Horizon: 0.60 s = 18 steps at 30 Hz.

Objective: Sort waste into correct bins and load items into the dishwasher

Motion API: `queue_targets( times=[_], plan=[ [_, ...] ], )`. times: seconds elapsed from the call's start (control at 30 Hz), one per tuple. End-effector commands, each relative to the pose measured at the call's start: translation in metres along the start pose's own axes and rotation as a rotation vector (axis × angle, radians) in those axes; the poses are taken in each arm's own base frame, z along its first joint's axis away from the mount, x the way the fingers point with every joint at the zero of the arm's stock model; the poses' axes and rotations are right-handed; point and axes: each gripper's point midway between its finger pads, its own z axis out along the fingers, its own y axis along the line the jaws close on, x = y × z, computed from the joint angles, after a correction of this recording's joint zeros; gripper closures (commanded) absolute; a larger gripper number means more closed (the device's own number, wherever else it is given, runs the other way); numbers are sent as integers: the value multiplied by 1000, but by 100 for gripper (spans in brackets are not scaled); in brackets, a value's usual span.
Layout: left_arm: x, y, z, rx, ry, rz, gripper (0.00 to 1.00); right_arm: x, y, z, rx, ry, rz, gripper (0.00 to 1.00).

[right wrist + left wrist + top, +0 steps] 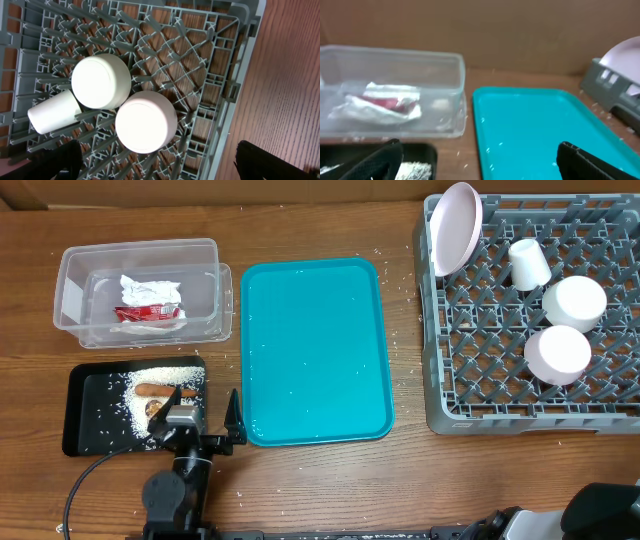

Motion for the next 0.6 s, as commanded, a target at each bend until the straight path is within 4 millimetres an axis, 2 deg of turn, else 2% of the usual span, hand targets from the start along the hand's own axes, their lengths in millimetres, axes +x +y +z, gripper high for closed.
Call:
queue_targets(
  times=[0.0, 0.57],
  plan=[
    [-1, 9, 0, -42, -13, 23, 0, -3, 1, -4, -12, -16, 8, 0],
    [-1, 12, -1, -57, -14, 22, 0, -3, 1, -4, -12, -16, 8, 0]
  ],
)
